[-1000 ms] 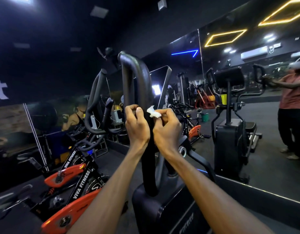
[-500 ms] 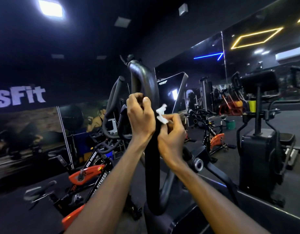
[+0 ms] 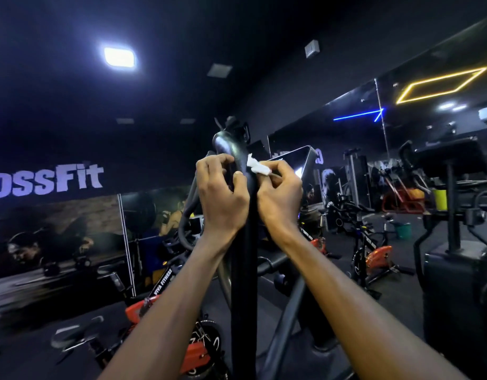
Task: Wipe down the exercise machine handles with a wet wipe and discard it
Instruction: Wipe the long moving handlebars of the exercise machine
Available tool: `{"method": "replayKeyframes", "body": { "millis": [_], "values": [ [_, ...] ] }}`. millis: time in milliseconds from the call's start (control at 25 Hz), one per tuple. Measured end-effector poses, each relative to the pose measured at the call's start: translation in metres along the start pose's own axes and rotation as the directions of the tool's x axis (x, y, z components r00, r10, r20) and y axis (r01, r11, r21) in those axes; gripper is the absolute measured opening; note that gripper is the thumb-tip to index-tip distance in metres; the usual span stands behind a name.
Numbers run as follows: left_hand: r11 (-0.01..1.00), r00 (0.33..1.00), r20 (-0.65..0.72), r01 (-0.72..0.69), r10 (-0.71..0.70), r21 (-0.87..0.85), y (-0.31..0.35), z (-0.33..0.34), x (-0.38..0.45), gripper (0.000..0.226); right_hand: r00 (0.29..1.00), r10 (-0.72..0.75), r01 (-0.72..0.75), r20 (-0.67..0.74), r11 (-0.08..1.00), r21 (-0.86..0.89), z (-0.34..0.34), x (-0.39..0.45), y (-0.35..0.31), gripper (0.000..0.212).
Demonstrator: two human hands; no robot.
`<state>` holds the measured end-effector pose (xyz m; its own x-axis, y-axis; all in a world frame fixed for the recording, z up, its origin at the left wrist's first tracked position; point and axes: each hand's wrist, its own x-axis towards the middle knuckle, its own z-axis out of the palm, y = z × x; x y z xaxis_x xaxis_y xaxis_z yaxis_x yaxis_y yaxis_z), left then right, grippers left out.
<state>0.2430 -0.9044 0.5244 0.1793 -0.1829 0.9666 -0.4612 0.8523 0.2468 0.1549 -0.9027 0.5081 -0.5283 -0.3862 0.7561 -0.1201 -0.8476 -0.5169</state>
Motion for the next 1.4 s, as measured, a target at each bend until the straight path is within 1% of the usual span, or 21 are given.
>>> {"method": "replayKeyframes", "body": {
  "millis": [80,200,280,320,400,480,600,640,760,840,920,1040,1080,1120,1160,1200,1320,1360,1400],
  "values": [
    [0.999,0.999,-0.009,-0.032,0.033,0.033,0.002,0.002,0.006,0.023,1.0,0.025,-0.025,0.011,0.999,0.042,0.002,0.007,0.0,0.014],
    [0.996,0.998,-0.016,-0.066,0.067,0.066,0.002,0.003,0.015,0.02,0.996,0.07,-0.075,0.05,0.991,0.109,-0.003,-0.005,0.008,0.018],
    [0.993,0.996,-0.001,-0.093,0.094,0.071,0.001,0.005,0.019,0.019,0.991,0.12,-0.126,0.058,0.987,0.103,0.004,0.018,0.002,0.014],
    [0.993,0.995,0.015,-0.099,0.098,0.062,0.001,0.005,0.022,0.018,0.99,0.119,-0.125,0.074,0.989,0.079,0.007,0.031,-0.004,0.012],
    [0.993,0.994,0.038,-0.101,0.099,0.061,-0.001,0.004,0.03,0.016,0.992,0.052,-0.054,0.114,0.998,0.017,0.011,0.045,-0.009,0.011],
    [0.993,0.994,0.044,-0.099,0.097,0.066,-0.005,0.004,0.04,0.014,0.988,0.007,-0.008,0.153,1.0,0.003,0.013,0.047,-0.003,0.013],
    [0.995,0.997,0.025,-0.077,0.076,0.067,-0.007,0.008,0.048,0.014,0.978,0.054,-0.069,0.202,0.995,0.07,0.02,0.063,0.0,0.016],
    [0.995,0.998,0.015,-0.066,0.065,0.074,-0.008,0.009,0.05,0.014,0.973,0.044,-0.066,0.225,0.994,0.092,0.024,0.07,0.002,0.019],
    [0.995,1.0,-0.003,-0.024,0.024,0.098,-0.015,0.012,0.055,0.012,0.967,-0.069,0.033,0.247,0.989,0.144,0.033,0.082,0.018,0.026],
    [0.991,0.999,-0.012,0.043,-0.042,0.123,-0.02,0.014,0.062,0.01,0.955,-0.058,-0.009,0.292,0.975,0.222,0.041,0.094,0.034,0.023],
    [0.982,0.989,-0.005,0.149,-0.15,0.112,-0.023,0.016,0.071,0.014,0.94,-0.037,-0.06,0.339,0.961,0.271,0.051,0.105,0.042,0.017],
    [0.959,0.963,0.019,0.267,-0.27,0.089,-0.022,0.022,0.084,0.024,0.926,-0.121,0.003,0.357,0.949,0.315,0.064,0.121,0.058,0.017],
    [0.951,0.955,0.015,0.292,-0.295,0.1,-0.021,0.024,0.087,0.023,0.924,-0.113,-0.012,0.365,0.946,0.325,0.068,0.126,0.062,0.017],
    [0.943,0.948,0.013,0.315,-0.318,0.108,-0.02,0.025,0.091,0.022,0.923,-0.073,-0.059,0.378,0.944,0.325,0.071,0.13,0.064,0.017],
    [0.936,0.94,0.021,0.336,-0.34,0.11,-0.018,0.026,0.094,0.021,0.918,-0.033,-0.105,0.395,0.941,0.323,0.075,0.133,0.066,0.017],
    [0.927,0.932,0.035,0.355,-0.362,0.124,-0.017,0.025,0.096,0.022,0.915,-0.028,-0.114,0.402,0.939,0.324,0.078,0.134,0.066,0.017],
    [0.901,0.914,0.089,0.367,-0.395,0.233,-0.011,0.025,0.103,0.031,0.913,-0.17,0.043,0.372,0.944,0.328,0.082,0.138,0.068,0.019],
    [0.893,0.913,0.093,0.361,-0.397,0.267,-0.008,0.027,0.106,0.035,0.912,-0.16,0.031,0.377,0.945,0.326,0.083,0.143,0.068,0.017],
    [0.883,0.91,0.091,0.363,-0.405,0.296,-0.005,0.03,0.107,0.038,0.913,-0.118,-0.014,0.39,0.948,0.319,0.084,0.146,0.07,0.015]
  ]
}}
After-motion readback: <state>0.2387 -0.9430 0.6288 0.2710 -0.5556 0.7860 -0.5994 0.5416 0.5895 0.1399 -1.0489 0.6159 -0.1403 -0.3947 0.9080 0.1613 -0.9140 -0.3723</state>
